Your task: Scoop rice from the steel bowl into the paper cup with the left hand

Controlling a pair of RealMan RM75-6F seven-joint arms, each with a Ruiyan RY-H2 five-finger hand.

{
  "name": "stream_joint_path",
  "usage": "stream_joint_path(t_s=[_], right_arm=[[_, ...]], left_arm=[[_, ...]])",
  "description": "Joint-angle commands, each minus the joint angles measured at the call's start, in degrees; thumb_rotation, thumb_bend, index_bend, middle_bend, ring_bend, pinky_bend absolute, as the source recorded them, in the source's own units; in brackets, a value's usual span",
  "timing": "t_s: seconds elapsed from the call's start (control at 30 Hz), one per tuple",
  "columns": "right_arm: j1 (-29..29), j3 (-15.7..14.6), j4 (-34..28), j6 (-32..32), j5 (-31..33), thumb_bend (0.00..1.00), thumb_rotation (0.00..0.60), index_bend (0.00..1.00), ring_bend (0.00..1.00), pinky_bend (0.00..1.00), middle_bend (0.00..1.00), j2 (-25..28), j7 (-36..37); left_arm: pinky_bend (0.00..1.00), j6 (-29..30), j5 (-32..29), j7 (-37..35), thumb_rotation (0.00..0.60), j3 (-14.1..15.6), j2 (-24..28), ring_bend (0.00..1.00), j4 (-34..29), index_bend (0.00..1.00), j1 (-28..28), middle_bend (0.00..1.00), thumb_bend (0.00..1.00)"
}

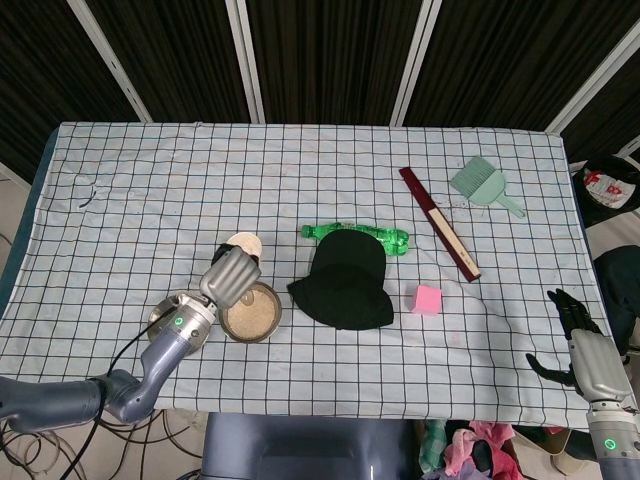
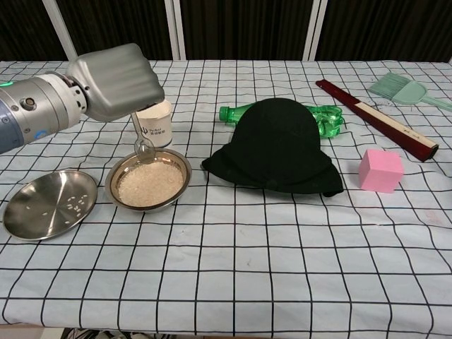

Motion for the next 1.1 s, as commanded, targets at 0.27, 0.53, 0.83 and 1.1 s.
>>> stream_joint_path(t_s=[0.27,0.53,0.83,1.1], right_arm=[[-0.03,0.02,-0.12,0.06,0.03,0.21,0.6,0.0,0.0,0.17,0.0,0.0,0.03],[-0.05,0.02,-0.2,0.04,0.06,0.21,0.6,0.0,0.0,0.17,0.0,0.05,0.13],[-0.06,0.06,-0.26,-0.02,0.16,0.21,0.6,0.0,0.0,0.17,0.0,0.13,0.37],[-0.05,0.07,-0.32,-0.08,0.18,0.21,0.6,0.0,0.0,0.17,0.0,0.16,0.51]], left_arm=[[1.0,-1.76,3.22,1.36,0.6,2.11,0.91,1.0,0.94,0.75,-0.67,1.0,0.5],[1.0,-2.79,4.78,4.13,0.6,3.15,1.0,1.0,1.3,0.75,-1.09,1.0,0.5],[1.0,-4.08,5.27,7.92,0.6,3.97,0.64,1.0,1.71,0.76,-1.57,1.0,0.5],[1.0,-4.58,5.26,9.27,0.6,4.19,-0.3,1.0,2.1,0.76,-1.4,1.0,0.5]])
